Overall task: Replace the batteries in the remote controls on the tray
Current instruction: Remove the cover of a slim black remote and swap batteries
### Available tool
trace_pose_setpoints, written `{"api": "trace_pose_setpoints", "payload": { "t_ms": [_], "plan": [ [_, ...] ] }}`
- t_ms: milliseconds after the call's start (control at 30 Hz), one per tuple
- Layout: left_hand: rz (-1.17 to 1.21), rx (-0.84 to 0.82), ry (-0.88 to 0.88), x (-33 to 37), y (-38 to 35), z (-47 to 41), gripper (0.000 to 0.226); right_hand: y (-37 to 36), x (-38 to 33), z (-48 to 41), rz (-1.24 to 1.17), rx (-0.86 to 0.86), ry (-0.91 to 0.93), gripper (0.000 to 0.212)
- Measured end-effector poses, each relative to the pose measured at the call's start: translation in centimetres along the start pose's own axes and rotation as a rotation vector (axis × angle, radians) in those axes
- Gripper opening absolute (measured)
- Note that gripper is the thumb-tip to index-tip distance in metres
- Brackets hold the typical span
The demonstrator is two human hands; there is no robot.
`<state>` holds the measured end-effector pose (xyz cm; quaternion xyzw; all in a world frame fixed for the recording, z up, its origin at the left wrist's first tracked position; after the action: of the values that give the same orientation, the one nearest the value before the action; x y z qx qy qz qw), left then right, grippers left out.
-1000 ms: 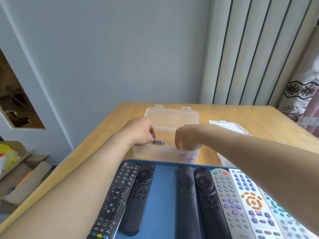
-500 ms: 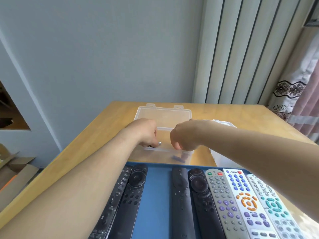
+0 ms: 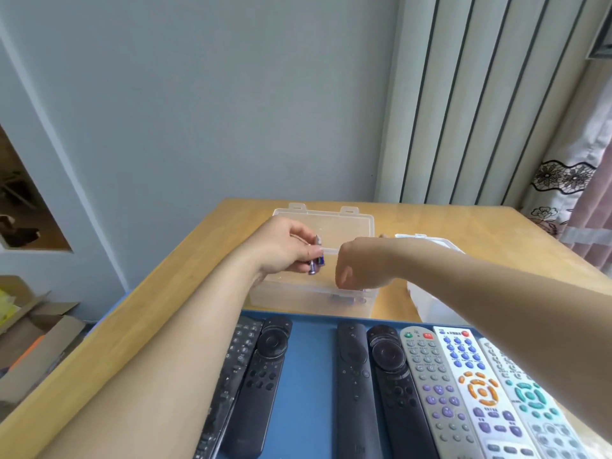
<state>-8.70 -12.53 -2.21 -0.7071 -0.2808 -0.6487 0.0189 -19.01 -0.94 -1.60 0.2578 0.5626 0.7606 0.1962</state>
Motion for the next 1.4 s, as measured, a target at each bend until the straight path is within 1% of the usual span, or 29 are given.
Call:
{"api": "trace_pose_setpoints", "payload": {
  "t_ms": [67, 100, 133, 167, 200, 233, 267, 333, 433, 467, 567, 600, 633, 667, 700, 733, 767, 800, 833, 900, 1000, 1067, 1133, 1200, 1333, 1400],
  "plan": [
    [0.275, 0.078, -0.039, 1.0, -0.2, 1.6, 0.010, 0.4, 0.5, 0.8, -0.289, 0.090, 0.004, 0.019],
    [0.359, 0.093, -0.059, 1.5, -0.4, 2.4, 0.015, 0.6, 0.6, 1.6, -0.516, 0.115, 0.022, 0.023],
    [0.416, 0.104, -0.077, 1.7, -0.6, 3.0, 0.020, 0.7, 0.7, 2.6, -0.808, 0.090, 0.042, 0.025],
    [0.449, 0.123, -0.096, 2.0, -1.0, 3.6, 0.022, 0.8, 0.7, 3.8, -1.141, -0.001, 0.064, 0.026],
    [0.460, 0.147, -0.114, 2.4, -1.5, 4.3, 0.019, 0.7, 0.5, 5.1, -1.448, -0.129, 0.080, 0.025],
    [0.461, 0.171, -0.133, 2.6, -1.9, 4.9, 0.015, 0.5, 0.2, 6.3, -1.691, -0.250, 0.090, 0.024],
    [0.441, 0.189, -0.156, 3.0, -2.6, 5.6, 0.012, 0.0, -0.1, 7.5, -1.839, -0.324, 0.095, 0.025],
    [0.338, 0.215, -0.206, 3.6, -3.9, 7.0, 0.008, -1.1, -0.9, 9.2, -1.979, -0.370, 0.100, 0.028],
    [0.099, 0.233, -0.252, 3.8, -4.9, 8.7, 0.012, -2.5, -1.6, 10.9, -2.107, -0.391, 0.070, 0.026],
    [0.047, 0.199, -0.247, 3.9, -5.1, 9.3, 0.014, -3.0, -1.5, 11.4, -2.115, -0.405, 0.050, 0.024],
    [-0.018, 0.026, -0.232, 4.4, -4.8, 11.8, 0.019, -4.5, -1.2, 13.1, -2.041, -0.437, 0.043, 0.019],
    [-0.030, 0.017, -0.232, 4.4, -4.6, 12.6, 0.021, -5.2, -1.3, 13.5, -2.026, -0.423, 0.047, 0.020],
    [-0.074, 0.060, -0.232, 4.2, -4.2, 13.1, 0.022, -5.6, -1.3, 13.8, -2.041, -0.393, 0.041, 0.022],
    [-0.196, 0.134, -0.215, 3.9, -3.7, 13.6, 0.021, -6.1, -1.4, 14.0, -2.085, -0.360, 0.024, 0.023],
    [-0.411, 0.192, -0.186, 3.5, -3.4, 14.0, 0.016, -6.4, -1.5, 14.2, -2.154, -0.329, 0.000, 0.024],
    [-0.660, 0.189, -0.128, 3.1, -3.3, 14.5, 0.012, -6.6, -1.5, 14.5, -2.242, -0.309, -0.024, 0.025],
    [-0.888, 0.126, -0.046, 2.5, -3.5, 14.8, 0.015, -6.8, -1.4, 14.6, -2.344, -0.301, -0.049, 0.024],
    [-1.058, 0.036, 0.030, 1.8, -4.0, 15.0, 0.022, -7.0, -1.3, 14.8, -2.461, -0.302, -0.070, 0.024],
    [-1.174, -0.055, 0.092, 1.2, -4.7, 15.2, 0.030, -7.1, -1.2, 15.0, -2.576, -0.294, -0.090, 0.023],
    [-1.296, -0.136, 0.153, 0.4, -5.8, 15.3, 0.040, -7.2, -1.2, 15.3, -2.690, -0.288, -0.128, 0.017],
    [-1.339, -0.112, 0.137, 0.6, -6.0, 15.0, 0.034, -7.5, -1.3, 15.4, -2.627, -0.321, -0.164, 0.036],
    [-1.303, -0.066, 0.123, 0.9, -5.5, 15.1, 0.027, -7.7, -1.3, 15.6, -2.543, -0.350, -0.164, 0.041],
    [-1.253, 0.001, 0.102, 1.0, -4.8, 15.2, 0.027, -7.8, -1.2, 15.8, -2.496, -0.363, -0.136, 0.041],
    [-1.204, 0.051, 0.088, 1.0, -4.3, 15.4, 0.032, -7.5, -1.2, 16.1, -2.462, -0.352, -0.117, 0.041],
    [-1.216, 0.045, 0.057, 1.0, -4.6, 15.6, 0.039, -7.1, -1.7, 15.7, -2.276, -0.302, -0.177, 0.037],
    [-1.120, 0.095, 0.031, 1.1, -4.6, 15.6, 0.038, -6.9, -2.2, 15.5, -2.242, -0.317, -0.179, 0.033]
  ]
}}
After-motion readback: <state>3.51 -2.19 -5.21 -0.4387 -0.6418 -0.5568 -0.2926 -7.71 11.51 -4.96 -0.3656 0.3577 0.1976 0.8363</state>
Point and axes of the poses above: each hand's wrist, its own z-axis away from the middle knuckle, its own y-axis out of the back of the hand, x = y × z, the point moved 1 cm from there along -z, towards the middle knuckle, and after that the axes turned 13 degrees about -y, right-handed, at the moved point
